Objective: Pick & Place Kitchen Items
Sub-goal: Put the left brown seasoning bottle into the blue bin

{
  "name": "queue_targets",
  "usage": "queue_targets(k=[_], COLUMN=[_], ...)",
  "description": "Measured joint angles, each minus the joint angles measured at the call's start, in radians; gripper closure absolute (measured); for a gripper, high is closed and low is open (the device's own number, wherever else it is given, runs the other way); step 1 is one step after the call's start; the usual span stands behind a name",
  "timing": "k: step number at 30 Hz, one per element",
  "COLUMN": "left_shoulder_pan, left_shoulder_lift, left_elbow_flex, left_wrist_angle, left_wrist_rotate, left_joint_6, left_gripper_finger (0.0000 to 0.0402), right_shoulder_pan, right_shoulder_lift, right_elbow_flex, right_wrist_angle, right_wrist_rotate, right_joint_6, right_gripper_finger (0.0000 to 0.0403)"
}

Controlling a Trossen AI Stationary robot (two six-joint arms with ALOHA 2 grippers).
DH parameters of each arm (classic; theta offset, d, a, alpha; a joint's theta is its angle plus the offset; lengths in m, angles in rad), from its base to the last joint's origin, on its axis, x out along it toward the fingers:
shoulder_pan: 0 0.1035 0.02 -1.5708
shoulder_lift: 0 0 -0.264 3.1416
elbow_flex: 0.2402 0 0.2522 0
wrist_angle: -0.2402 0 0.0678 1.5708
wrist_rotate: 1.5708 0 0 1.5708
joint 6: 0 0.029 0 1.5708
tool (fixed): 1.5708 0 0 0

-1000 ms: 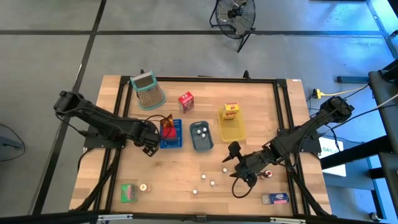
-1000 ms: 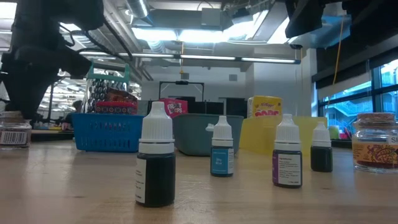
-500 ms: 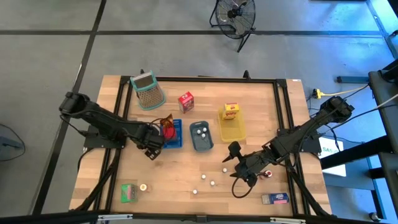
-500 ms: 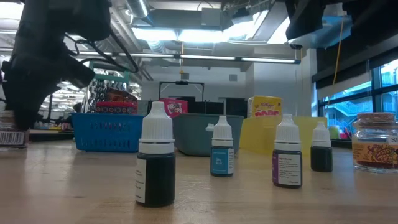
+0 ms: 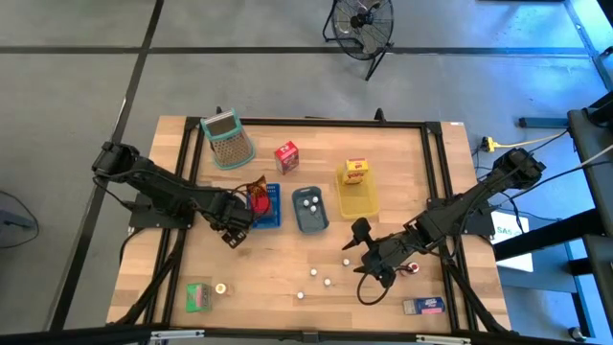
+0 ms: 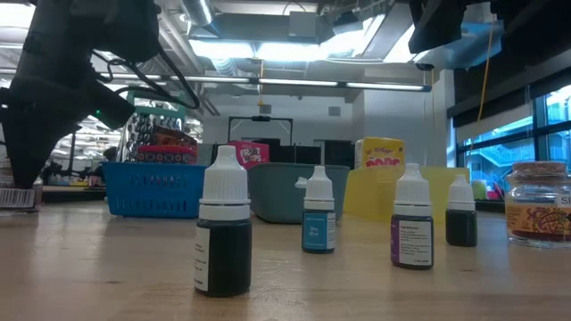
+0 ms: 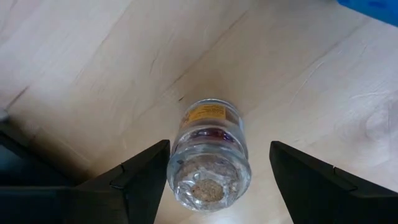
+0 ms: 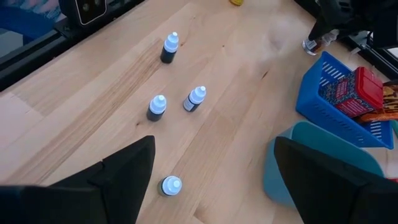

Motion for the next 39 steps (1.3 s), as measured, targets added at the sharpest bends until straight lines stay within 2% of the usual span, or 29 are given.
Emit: queue_targets(k=[9,14,27,39], left_shoulder_pan=[-0.03,-0.042,-0.069,-0.069], left_shoulder_lift=[0.0,0.0,0.0,0.0], left_elbow_flex=[0.0,0.0,0.0,0.0], left_wrist_angle=[0.0,0.001,0.001,0.001], left_wrist_rotate=[0.023,-0.015,-0.022,-0.04], left_joint_6=[-0.009,-0.029,-0.037,-0.027], left_gripper_finger=[0.0131,0.0131,0.0131,0.0178], right_shoulder_pan=[0.0,0.0,0.0,0.0], right_shoulder_lift=[0.0,0.0,0.0,0.0], right_elbow_flex=[0.0,0.0,0.0,0.0], right_wrist_angle=[-0.02,-0.016,0.011,0.033], right_wrist_rotate=[-0.002,-0.001,0.0,0.0], right_joint_6=[0.0,0.0,0.008,0.008], right_gripper_finger=[0.007,0.007,0.007,0.0071])
